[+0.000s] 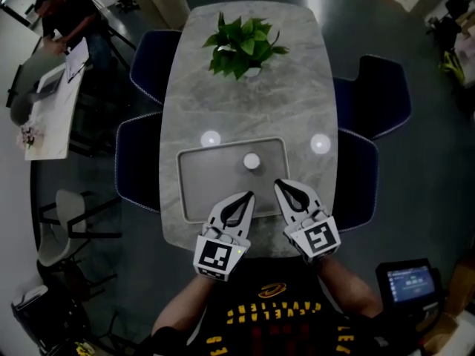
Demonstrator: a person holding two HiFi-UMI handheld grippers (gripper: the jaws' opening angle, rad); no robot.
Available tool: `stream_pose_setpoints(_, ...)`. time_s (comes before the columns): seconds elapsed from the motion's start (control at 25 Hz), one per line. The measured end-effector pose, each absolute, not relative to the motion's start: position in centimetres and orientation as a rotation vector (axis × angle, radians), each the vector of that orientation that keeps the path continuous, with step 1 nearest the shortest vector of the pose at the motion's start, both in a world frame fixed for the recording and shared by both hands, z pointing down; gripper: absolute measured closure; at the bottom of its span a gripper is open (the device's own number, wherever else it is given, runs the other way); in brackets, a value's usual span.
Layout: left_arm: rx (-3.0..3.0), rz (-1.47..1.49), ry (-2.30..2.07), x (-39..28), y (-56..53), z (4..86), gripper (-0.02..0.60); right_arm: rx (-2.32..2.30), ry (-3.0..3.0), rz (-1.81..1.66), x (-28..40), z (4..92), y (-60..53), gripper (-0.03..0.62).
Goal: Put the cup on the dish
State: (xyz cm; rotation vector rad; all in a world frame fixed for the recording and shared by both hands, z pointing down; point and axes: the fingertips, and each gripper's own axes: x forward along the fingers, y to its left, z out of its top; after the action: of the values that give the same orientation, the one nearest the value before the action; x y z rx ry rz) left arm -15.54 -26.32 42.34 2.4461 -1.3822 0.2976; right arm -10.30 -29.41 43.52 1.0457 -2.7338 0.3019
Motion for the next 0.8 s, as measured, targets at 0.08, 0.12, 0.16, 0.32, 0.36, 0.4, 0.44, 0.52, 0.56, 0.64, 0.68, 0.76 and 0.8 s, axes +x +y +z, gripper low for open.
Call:
stream_pose_setpoints(0.08, 2.445, 0.282, -1.373, -15.5, -26.4, 41.7, 0.581, 1.065, -2.748, 0.269, -10.1, 42.6, -29.4, 0.588)
stream_pose_setpoints(0.12, 2.443, 0.277, -1.366, -15.4, -26.4, 41.5, 0.581, 1.075, -2.752, 0.264, -10.0, 42.4, -29.5, 0.588)
stream_pose_setpoints(0.16, 2.445, 0.272, -1.363, -15.4, -26.5, 41.4, 0.581, 1.085, -2.755, 0.262, -9.9, 42.2, -29.5, 0.588)
stream_pose_setpoints(0.32, 2.474, 0.257, -1.365, -15.4, -27.0, 41.5, 0.581, 1.109, -2.758, 0.259, -9.9, 42.2, -29.7, 0.588)
stream_pose_setpoints(0.36, 2.471, 0.257, -1.359, -15.5, -26.9, 41.5, 0.581, 1.116, -2.759, 0.261, -9.9, 42.0, -29.6, 0.588)
stream_pose_setpoints(0.4, 2.466, 0.259, -1.354, -15.6, -26.7, 41.4, 0.581, 1.122, -2.758, 0.261, -9.9, 41.8, -29.5, 0.588)
stream_pose_setpoints(0.44, 2.463, 0.258, -1.352, -15.7, -26.5, 41.3, 0.581, 1.126, -2.756, 0.258, -9.9, 41.6, -29.3, 0.588)
stream_pose_setpoints(0.52, 2.468, 0.248, -1.363, -16.0, -26.4, 41.5, 0.581, 1.126, -2.753, 0.247, -10.0, 41.4, -29.0, 0.588)
stream_pose_setpoints(0.56, 2.469, 0.247, -1.364, -16.0, -26.4, 41.6, 0.581, 1.124, -2.753, 0.239, -10.0, 41.4, -28.9, 0.588)
stream_pose_setpoints(0.64, 2.461, 0.259, -1.349, -16.0, -26.2, 41.5, 0.581, 1.123, -2.753, 0.232, -10.0, 41.4, -28.8, 0.588)
stream_pose_setpoints(0.68, 2.458, 0.264, -1.342, -16.0, -26.1, 41.5, 0.581, 1.125, -2.752, 0.237, -10.0, 41.4, -28.7, 0.588)
stream_pose_setpoints(0.76, 2.463, 0.267, -1.340, -15.9, -26.1, 41.5, 0.581, 1.130, -2.755, 0.242, -10.1, 41.3, -28.6, 0.588)
stream_pose_setpoints(0.8, 2.471, 0.264, -1.345, -15.9, -26.1, 41.5, 0.581, 1.131, -2.758, 0.238, -10.1, 41.3, -28.6, 0.588)
